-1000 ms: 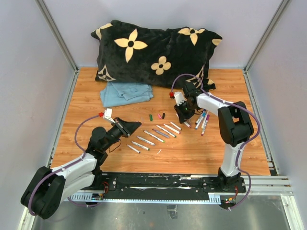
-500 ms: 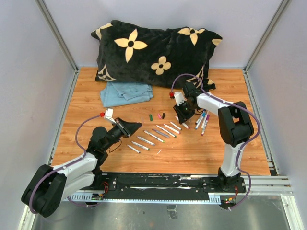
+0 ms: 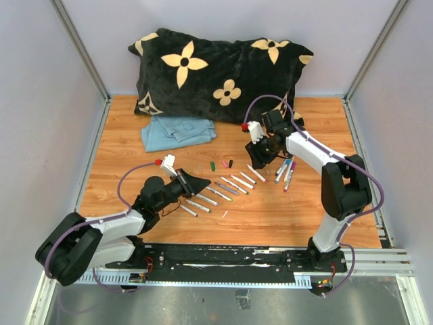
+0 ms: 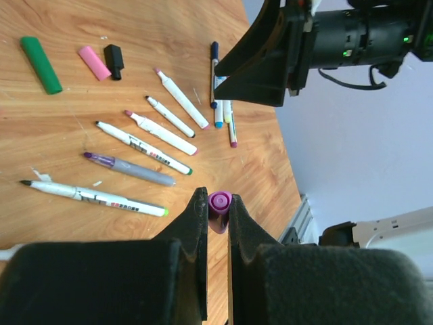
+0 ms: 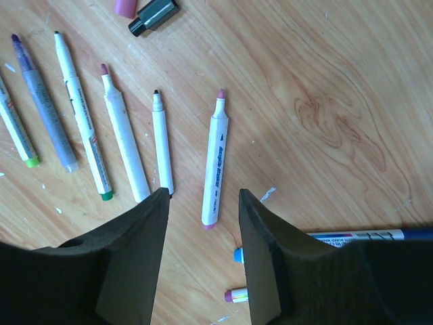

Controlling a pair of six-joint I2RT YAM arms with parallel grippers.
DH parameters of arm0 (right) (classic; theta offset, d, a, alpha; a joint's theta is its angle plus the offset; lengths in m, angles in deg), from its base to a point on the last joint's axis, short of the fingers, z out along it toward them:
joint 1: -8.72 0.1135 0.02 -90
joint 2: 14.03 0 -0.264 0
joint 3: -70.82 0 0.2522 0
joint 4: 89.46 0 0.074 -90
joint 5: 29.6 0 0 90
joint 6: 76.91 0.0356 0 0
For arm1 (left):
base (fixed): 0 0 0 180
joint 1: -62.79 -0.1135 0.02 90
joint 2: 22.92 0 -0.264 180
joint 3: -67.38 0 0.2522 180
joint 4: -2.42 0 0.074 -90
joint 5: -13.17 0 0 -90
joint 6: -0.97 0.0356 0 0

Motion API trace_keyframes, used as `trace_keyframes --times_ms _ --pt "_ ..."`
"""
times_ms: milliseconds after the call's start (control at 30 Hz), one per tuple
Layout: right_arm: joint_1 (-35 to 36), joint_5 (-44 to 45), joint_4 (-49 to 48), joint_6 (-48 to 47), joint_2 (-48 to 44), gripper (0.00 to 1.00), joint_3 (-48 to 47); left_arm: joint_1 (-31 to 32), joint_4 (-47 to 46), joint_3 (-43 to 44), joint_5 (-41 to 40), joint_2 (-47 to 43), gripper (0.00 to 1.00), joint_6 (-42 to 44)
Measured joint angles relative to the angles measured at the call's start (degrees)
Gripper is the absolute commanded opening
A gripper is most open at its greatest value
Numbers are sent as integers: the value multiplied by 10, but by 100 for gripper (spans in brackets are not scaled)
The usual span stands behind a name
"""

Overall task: Open the pen caps
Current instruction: Place the pen cap at the center of the board.

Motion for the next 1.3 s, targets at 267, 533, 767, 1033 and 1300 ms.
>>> trace_keyframes --times_ms 267,533,767,1033,1300 --pt "-2 -30 17 -20 -57 49 13 66 0 74 -44 108 0 15" --pt "-41 -76 28 -39 -132 50 18 111 30 177 -86 222 0 34" --pt "-101 -111 31 -41 -141 50 24 121 142 312 -123 318 0 44" --pt "-125 -130 34 -41 -141 50 27 131 332 495 -191 421 0 43" --pt "-144 -137 34 -41 -141 50 28 133 553 766 -251 586 0 53"
